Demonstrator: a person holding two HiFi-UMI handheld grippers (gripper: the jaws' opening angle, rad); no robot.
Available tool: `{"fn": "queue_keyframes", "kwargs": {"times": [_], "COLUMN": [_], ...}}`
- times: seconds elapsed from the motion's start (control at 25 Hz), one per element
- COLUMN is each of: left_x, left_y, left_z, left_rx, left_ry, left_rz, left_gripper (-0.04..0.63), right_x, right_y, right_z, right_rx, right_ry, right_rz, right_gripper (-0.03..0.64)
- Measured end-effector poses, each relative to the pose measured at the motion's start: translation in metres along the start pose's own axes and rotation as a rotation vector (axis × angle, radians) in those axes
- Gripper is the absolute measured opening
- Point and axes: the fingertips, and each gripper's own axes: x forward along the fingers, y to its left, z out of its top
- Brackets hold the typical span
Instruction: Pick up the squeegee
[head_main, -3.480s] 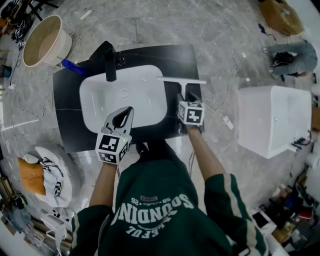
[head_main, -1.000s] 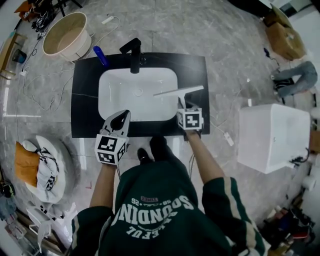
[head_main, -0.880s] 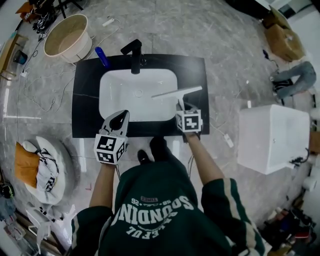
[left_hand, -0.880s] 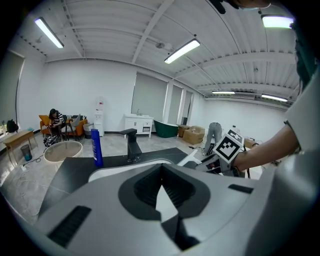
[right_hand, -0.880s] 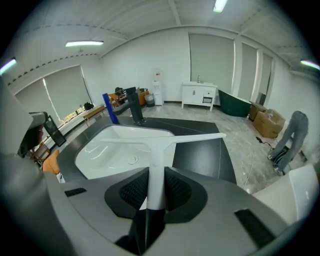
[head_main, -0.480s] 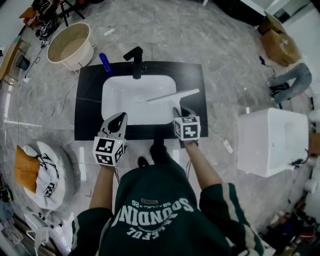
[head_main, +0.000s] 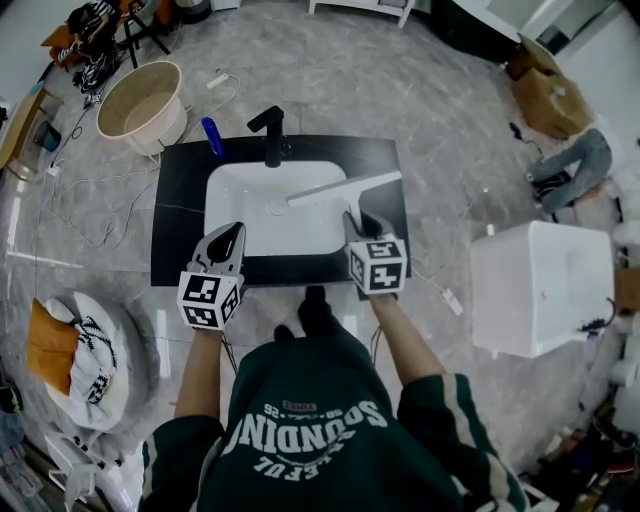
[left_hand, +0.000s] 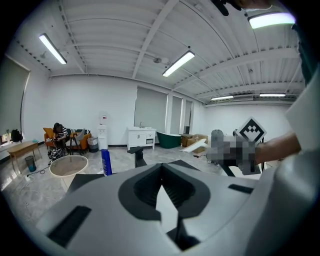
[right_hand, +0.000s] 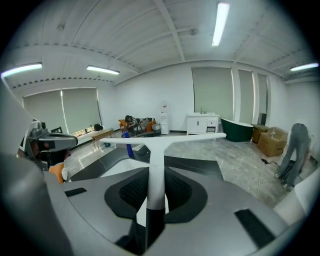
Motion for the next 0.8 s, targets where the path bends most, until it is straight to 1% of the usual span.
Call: {"fn": "queue_keyframes", "kwargs": {"times": [0.36, 0.8], "left_x": [-0.014, -0.024], "left_y": [0.008, 0.008], "left_z": [0.010, 0.009], "left_rx": [0.011, 0.014], "left_ry": [-0.029, -0.037], "left_rz": [0.012, -0.001], "left_gripper": [0.002, 0.002], "right_x": [-0.030, -0.050], "right_y": [0.004, 0.009], "right_z": [0.004, 0.003], "right_rx": [0.012, 0.010], "right_ry": [-0.074, -0.116], "right_rz": [-0.009, -0.032], "right_gripper": [0.072, 0.072]}}
